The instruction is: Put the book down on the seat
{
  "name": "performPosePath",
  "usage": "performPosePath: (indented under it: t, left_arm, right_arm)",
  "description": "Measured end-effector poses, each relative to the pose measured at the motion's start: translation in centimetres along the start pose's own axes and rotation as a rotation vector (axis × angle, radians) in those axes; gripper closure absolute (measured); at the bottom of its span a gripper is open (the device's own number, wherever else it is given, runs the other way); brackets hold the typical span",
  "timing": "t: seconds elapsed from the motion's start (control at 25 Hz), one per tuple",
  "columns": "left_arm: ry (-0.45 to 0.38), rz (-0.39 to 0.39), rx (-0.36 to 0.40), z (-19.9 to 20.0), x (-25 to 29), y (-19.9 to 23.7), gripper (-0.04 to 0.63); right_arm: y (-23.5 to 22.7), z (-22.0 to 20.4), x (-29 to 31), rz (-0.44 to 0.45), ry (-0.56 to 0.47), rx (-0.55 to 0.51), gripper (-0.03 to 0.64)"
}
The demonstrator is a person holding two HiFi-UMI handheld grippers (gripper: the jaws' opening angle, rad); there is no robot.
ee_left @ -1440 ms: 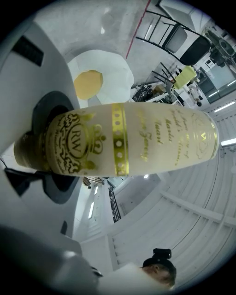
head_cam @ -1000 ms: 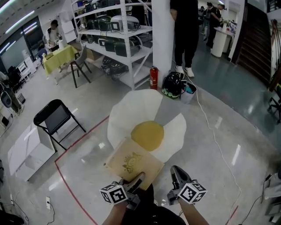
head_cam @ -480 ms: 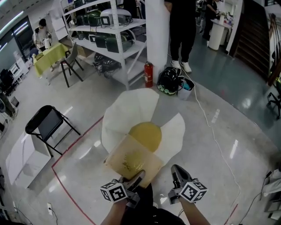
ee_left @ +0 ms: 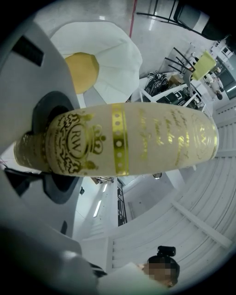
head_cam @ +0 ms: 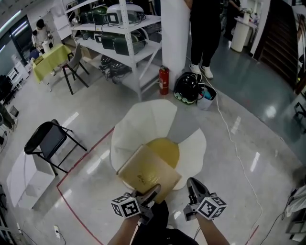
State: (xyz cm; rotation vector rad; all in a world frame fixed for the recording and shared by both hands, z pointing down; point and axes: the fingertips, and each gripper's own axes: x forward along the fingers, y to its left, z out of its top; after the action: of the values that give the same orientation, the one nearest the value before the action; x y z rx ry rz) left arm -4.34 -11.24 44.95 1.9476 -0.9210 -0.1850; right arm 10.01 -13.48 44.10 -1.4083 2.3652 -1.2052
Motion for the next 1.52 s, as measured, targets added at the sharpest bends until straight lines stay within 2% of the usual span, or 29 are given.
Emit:
performPosePath:
  t: [0.4,0.6,0.84,1.08,1.28,1.52]
  left_arm:
    - [0.049,-0.025,0.007,5.3,3.7,4.2,0.376]
    - [0.099,-0.016,0.015,5.6,5.7,7.6,0.376]
    - [0.150,-0.021,0.012,6.5,9.1,11.6,0.376]
    - [0.233,-0.021,0.110,6.6,14.1,16.0,0.376]
    - [0.292,-0.016,0.197,6.6,18.5,21.7,0.376]
    - [0.307,-0.012,0.232,5.4,23.9,30.2,0.376]
  right_arm:
    - [-0.9,2.2,6.7,-0.031,0.018,-0.007,0.604]
    - [-2.8,1.7,9.2,-0.047,0.046,-0.002,0.604]
    - [-4.8,2.4,12.7,-0.057,0.030,-0.006,0.604]
    - [-9.4,2.5,16.2,-0.053,0.062,-0.044,0.604]
    - [-14.0,1.6,20.9,-0.023,0.096,-0.062,0.604]
    - [-20.6,-0.3,27.9,0.015,0.096,-0.072,0.604]
